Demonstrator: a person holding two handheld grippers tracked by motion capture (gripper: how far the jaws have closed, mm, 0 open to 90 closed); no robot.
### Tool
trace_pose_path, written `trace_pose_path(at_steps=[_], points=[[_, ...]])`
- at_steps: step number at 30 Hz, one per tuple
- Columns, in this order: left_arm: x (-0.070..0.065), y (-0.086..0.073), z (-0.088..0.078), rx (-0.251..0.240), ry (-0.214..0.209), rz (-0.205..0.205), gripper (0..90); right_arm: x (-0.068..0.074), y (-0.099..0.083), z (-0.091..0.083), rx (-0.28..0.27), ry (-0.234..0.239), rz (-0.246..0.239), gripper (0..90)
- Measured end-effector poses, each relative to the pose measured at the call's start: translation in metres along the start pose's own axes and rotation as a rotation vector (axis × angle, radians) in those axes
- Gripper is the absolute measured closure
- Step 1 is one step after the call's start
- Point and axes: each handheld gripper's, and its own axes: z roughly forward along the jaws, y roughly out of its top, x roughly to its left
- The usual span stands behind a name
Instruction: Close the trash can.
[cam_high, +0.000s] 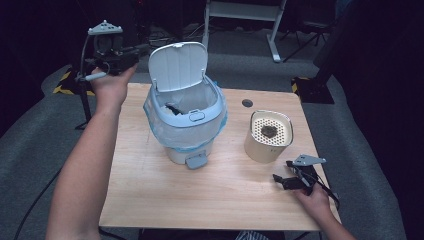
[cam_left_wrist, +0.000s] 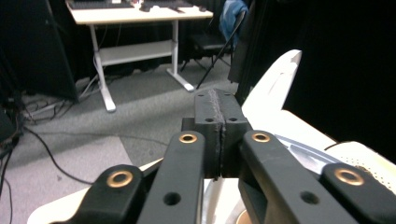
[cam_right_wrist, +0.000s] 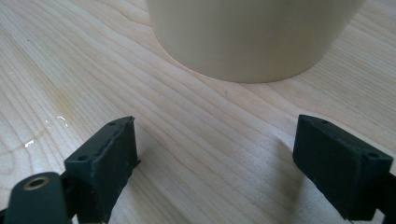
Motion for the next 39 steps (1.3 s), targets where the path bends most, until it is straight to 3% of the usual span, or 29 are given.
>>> trace_pose_path(at_steps=[3,6,9,12,14,18,19,21,29,32,35,39], points=[[0.006,0.003,0.006,0.017,-0.021,-0.022,89.8,0.0,0.0,0.0,-0.002,0.001,0.001,13.8],[0.007,0.003,0.007,0.024,-0.054,-0.019,89.8,0.0,0.0,0.0,-0.002,0.0,0.001,13.8],[0.002,0.001,0.009,0.029,-0.092,-0.025,89.8,0.0,0.0,0.0,-0.002,0.0,0.001,13.8],[-0.002,-0.003,0.007,0.028,-0.159,-0.039,89.8,0.0,0.0,0.0,-0.002,0.001,0.0,13.8],[-0.003,-0.004,0.007,0.03,-0.168,-0.038,89.7,0.0,0.0,0.0,0.0,-0.001,-0.001,13.8],[-0.016,-0.008,0.006,0.073,-0.212,-0.005,86.8,0.0,0.0,0.0,-0.001,-0.001,0.0,13.8],[-0.026,-0.011,0.005,0.096,-0.227,0.029,85.5,0.0,0.0,0.0,-0.002,0.001,0.0,13.8],[-0.036,-0.016,0.004,0.095,-0.231,0.054,85.4,0.0,0.0,0.0,-0.002,0.001,0.0,13.8],[-0.057,-0.036,0.004,0.086,-0.233,0.08,84.3,0.0,0.0,0.0,-0.001,-0.001,0.0,13.8],[-0.068,-0.046,0.006,0.107,-0.254,0.103,82.0,0.0,0.0,0.0,-0.002,0.001,0.0,13.8],[-0.074,-0.05,0.008,0.129,-0.244,0.121,79.4,0.0,0.0,0.0,-0.002,0.001,0.0,13.8],[-0.078,-0.055,0.011,0.148,-0.268,0.122,73.6,0.0,0.0,0.0,-0.002,0.001,0.0,13.8]])
